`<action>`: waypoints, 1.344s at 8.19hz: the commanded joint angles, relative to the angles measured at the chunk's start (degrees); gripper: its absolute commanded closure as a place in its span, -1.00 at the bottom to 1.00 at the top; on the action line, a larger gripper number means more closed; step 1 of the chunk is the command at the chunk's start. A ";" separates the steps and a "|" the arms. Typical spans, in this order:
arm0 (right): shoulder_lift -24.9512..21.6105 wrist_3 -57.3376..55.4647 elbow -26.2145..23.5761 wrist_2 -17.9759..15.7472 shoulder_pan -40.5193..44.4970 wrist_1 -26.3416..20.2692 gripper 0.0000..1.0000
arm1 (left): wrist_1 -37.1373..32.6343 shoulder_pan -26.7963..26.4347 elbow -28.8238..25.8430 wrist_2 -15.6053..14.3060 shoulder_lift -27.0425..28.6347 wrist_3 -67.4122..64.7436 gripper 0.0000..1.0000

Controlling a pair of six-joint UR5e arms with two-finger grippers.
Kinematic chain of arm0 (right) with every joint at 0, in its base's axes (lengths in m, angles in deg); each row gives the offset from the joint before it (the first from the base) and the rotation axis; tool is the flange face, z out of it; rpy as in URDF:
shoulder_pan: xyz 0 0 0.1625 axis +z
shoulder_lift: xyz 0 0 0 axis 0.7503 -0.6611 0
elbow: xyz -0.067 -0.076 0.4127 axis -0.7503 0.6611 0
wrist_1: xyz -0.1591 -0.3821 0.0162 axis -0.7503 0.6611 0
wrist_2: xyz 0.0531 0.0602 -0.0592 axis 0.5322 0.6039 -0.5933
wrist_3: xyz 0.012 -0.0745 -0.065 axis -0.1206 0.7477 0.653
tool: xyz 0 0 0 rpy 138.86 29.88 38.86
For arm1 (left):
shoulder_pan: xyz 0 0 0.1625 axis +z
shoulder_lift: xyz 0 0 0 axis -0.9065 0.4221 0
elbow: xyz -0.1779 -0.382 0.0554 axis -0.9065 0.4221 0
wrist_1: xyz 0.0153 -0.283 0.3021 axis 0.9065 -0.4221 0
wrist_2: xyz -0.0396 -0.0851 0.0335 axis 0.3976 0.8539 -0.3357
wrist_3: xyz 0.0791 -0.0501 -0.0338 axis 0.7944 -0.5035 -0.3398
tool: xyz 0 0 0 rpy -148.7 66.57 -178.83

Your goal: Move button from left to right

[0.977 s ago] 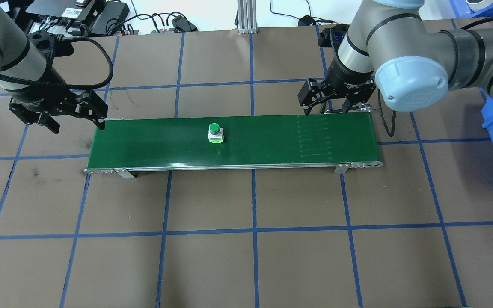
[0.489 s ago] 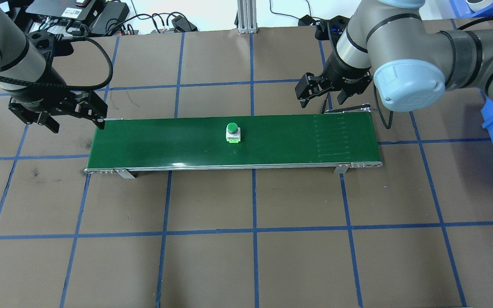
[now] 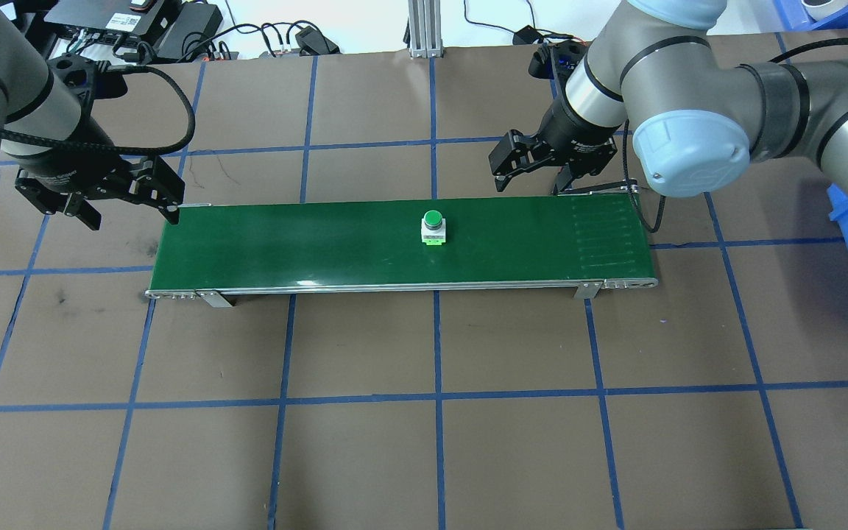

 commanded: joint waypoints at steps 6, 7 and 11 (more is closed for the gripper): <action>4.78 -4.17 -1.17 1.70 1.71 1.64 -1.00 | 0.06 0.00 0.01 -0.39 -0.27 0.03 -1.00; 5.21 -4.43 -1.17 -2.83 1.71 0.51 -1.00 | 0.06 0.00 0.01 -0.39 -0.36 0.03 -1.00; 7.41 -9.17 -0.91 -5.86 1.63 -1.88 -0.89 | 0.06 0.00 0.01 -0.48 -0.36 -0.06 -1.00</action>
